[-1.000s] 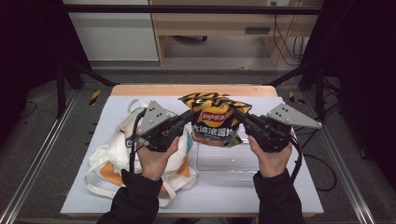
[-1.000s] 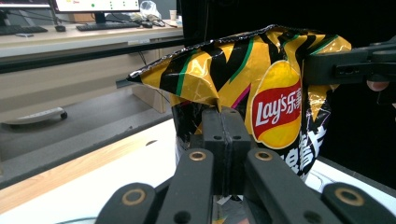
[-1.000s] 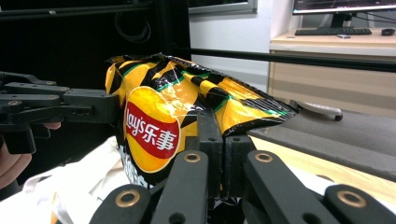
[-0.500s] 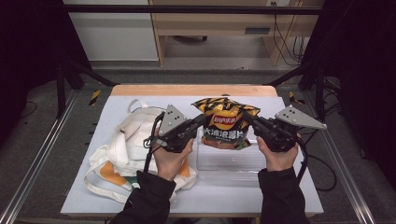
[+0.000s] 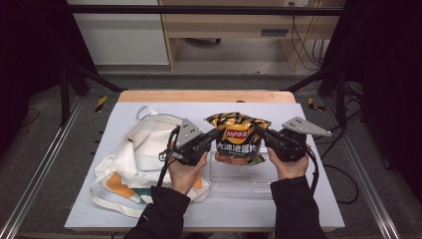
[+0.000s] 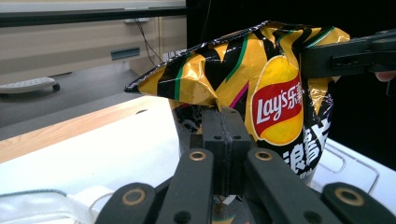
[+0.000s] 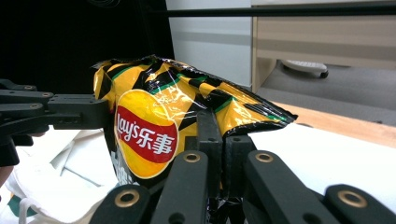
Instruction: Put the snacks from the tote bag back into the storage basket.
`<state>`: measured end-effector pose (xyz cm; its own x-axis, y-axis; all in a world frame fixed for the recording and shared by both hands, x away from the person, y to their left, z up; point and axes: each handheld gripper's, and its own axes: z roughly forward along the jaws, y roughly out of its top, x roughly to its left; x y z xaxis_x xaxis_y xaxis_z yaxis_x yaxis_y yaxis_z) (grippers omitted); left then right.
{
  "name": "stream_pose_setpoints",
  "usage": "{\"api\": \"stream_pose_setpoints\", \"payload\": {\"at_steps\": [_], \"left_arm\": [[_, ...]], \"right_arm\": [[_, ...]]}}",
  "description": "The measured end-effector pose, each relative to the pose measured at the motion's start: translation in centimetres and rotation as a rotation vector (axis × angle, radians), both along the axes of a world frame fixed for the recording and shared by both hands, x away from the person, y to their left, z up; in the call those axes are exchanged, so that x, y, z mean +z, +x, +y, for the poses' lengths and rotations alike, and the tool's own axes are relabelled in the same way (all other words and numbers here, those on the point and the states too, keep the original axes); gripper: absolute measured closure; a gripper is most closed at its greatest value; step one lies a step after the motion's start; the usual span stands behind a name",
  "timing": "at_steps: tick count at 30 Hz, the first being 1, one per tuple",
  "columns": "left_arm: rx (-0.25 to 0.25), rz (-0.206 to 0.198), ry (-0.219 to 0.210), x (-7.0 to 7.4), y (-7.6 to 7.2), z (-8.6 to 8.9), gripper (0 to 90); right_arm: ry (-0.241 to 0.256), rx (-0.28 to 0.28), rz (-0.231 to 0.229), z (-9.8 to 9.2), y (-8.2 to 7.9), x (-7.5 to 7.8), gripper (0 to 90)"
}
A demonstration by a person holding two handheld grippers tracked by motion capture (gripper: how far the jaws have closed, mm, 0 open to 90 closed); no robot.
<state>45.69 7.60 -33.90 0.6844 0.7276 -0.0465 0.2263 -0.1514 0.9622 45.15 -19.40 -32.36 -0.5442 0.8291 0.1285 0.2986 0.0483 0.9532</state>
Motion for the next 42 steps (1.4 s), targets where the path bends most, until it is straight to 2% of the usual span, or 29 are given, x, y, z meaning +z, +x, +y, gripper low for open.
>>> {"api": "stream_pose_setpoints", "payload": {"at_steps": [3,9,21,29,34,42], "left_arm": [[0.009,0.007,0.011,-0.5,0.1,0.1,90.0],[0.025,0.028,0.03,-1.6,0.5,0.2,90.0],[0.045,0.075,0.051,-3.3,1.2,-0.1,90.0],[0.045,0.079,0.06,-3.5,1.6,-0.5,90.0],[0.058,0.072,0.072,-3.6,2.0,-0.9,89.9],[0.072,0.064,0.085,-3.7,2.5,-1.3,89.4]], "right_arm": [[0.001,0.0,0.012,0.1,0.3,-0.4,88.5],[-0.028,-0.01,0.056,0.7,1.2,-1.8,86.7],[-0.077,-0.041,0.096,1.4,2.3,-3.4,84.4],[-0.098,-0.071,0.094,1.4,2.8,-4.1,80.5],[-0.12,-0.094,0.076,1.5,3.3,-4.6,77.7],[-0.126,-0.112,0.065,1.5,3.7,-5.1,74.1]]}}
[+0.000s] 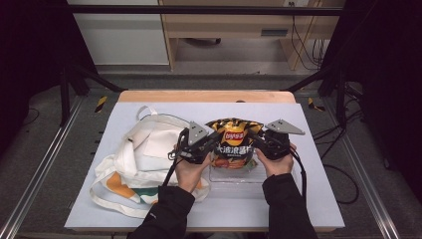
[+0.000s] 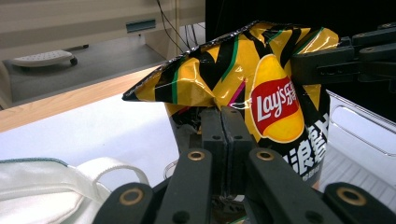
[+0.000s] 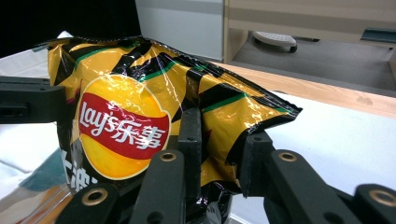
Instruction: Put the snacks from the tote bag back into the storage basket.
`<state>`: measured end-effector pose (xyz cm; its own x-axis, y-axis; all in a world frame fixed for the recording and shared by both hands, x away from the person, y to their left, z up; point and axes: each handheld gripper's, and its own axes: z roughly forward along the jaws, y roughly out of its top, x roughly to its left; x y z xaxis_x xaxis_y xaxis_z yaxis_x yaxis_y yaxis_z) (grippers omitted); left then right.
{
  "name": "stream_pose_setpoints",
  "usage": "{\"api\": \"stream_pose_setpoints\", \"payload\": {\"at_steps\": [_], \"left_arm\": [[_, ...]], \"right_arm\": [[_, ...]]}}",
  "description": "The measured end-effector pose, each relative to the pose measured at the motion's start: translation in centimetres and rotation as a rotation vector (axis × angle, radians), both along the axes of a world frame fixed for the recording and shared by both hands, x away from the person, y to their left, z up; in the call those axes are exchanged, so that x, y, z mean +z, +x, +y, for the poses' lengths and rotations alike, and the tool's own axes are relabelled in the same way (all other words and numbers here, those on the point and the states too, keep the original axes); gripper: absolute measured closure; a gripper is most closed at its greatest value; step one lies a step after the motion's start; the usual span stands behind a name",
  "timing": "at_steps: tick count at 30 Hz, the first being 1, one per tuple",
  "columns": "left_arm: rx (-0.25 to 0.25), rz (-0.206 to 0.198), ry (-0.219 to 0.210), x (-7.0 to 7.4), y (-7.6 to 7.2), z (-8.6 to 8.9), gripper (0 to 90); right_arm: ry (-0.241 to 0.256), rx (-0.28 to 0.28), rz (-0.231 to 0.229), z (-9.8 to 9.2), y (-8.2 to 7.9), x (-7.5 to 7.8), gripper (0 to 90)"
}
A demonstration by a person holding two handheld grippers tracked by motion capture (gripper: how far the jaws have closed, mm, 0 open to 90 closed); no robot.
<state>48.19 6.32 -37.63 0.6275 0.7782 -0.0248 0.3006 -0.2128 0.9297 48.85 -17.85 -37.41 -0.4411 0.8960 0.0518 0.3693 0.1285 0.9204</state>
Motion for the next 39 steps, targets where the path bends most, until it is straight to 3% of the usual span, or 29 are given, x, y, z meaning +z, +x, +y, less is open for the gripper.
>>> {"api": "stream_pose_setpoints", "payload": {"at_steps": [8,16,22,30,39], "left_arm": [[0.011,-0.011,0.003,0.1,0.2,0.0,81.9],[-0.019,-0.046,-0.026,0.6,-0.2,0.9,58.6],[-0.036,-0.037,-0.042,1.0,-0.4,2.4,45.0],[-0.065,-0.037,-0.031,1.1,-1.0,6.1,37.3],[-0.013,-0.03,-0.007,0.8,-2.4,11.6,34.3]], "right_arm": [[-0.025,-0.021,-0.036,0.1,0.2,-0.2,61.7],[-0.019,-0.029,-0.062,0.0,0.1,0.2,39.5],[0.015,-0.059,-0.078,-0.6,-0.3,1.1,24.6],[0.042,-0.061,-0.087,-0.9,-0.7,1.6,17.6],[0.038,-0.077,-0.084,-1.4,-1.5,2.1,11.4]]}}
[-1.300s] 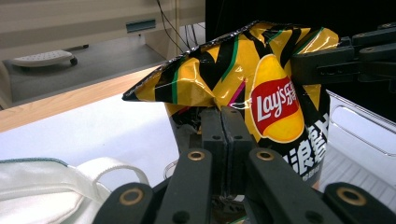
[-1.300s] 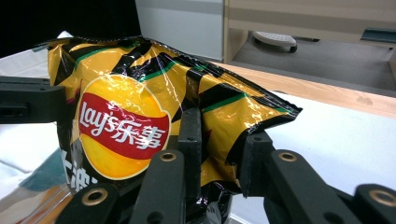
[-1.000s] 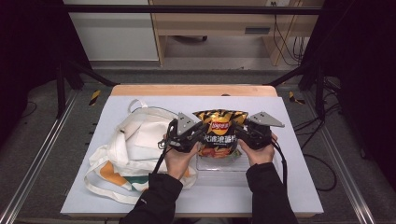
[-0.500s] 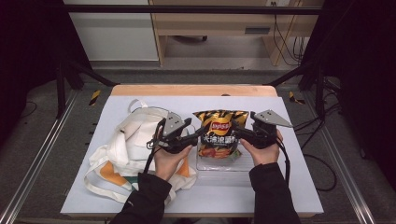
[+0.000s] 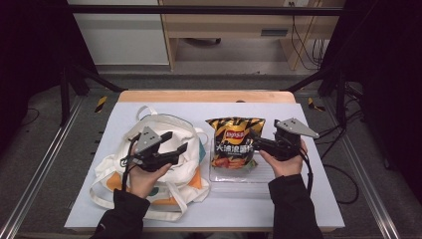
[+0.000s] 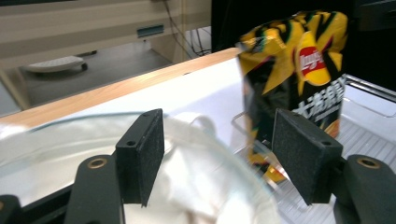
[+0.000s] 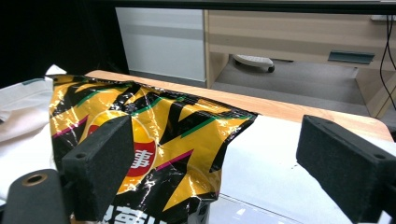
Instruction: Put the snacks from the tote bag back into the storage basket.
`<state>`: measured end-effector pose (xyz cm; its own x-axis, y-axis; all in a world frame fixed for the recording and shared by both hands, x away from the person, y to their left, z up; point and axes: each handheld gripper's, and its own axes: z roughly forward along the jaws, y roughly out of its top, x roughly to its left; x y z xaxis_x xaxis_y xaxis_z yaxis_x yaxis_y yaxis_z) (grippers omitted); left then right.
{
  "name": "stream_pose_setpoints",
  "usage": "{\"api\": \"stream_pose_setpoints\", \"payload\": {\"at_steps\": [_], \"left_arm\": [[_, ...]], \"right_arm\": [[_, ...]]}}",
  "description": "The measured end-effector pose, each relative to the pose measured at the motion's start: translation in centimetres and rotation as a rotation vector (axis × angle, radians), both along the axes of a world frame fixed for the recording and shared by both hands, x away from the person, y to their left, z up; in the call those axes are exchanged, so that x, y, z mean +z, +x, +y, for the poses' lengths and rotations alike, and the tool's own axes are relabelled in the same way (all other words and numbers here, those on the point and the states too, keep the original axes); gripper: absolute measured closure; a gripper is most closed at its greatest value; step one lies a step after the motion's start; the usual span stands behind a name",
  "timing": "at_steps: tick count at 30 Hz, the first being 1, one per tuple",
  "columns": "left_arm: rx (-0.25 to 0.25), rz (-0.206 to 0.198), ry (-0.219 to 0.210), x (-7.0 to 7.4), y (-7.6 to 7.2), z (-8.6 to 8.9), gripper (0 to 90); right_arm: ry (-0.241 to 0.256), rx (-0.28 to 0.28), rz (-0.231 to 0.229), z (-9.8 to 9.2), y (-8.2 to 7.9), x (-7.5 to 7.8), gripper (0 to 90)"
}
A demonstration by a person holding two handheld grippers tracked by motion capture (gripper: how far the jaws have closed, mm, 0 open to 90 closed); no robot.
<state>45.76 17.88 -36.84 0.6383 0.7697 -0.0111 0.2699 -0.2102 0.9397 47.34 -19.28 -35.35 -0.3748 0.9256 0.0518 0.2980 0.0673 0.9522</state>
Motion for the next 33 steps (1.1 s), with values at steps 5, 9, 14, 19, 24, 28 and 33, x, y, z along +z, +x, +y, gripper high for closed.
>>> {"api": "stream_pose_setpoints", "payload": {"at_steps": [5,9,14,19,24,28,33], "left_arm": [[0.04,0.0,0.016,-0.3,-0.9,2.9,33.8],[0.067,0.007,0.006,-0.6,-1.4,4.8,33.3],[0.106,0.012,0.02,-1.5,-2.3,7.3,33.2],[0.147,0.029,0.026,-2.8,-3.0,9.8,33.5],[0.183,0.039,0.019,-3.5,-3.5,11.8,34.1],[0.214,0.051,0.026,-4.2,-3.8,13.0,34.4],[0.23,0.056,0.029,-4.7,-4.4,14.1,35.2]], "right_arm": [[-0.001,0.015,-0.004,-0.1,-0.8,0.2,10.2],[-0.009,0.027,-0.003,-0.2,-1.5,0.1,9.9],[0.0,0.035,-0.003,-0.6,-2.4,-0.1,9.9],[-0.004,0.036,-0.007,-1.4,-3.4,-0.5,10.4],[-0.006,0.029,0.011,-2.2,-3.9,-1.5,11.7],[-0.014,0.026,0.032,-2.7,-4.3,-2.6,11.6],[-0.047,0.028,0.057,-2.9,-4.8,-3.9,11.6]]}}
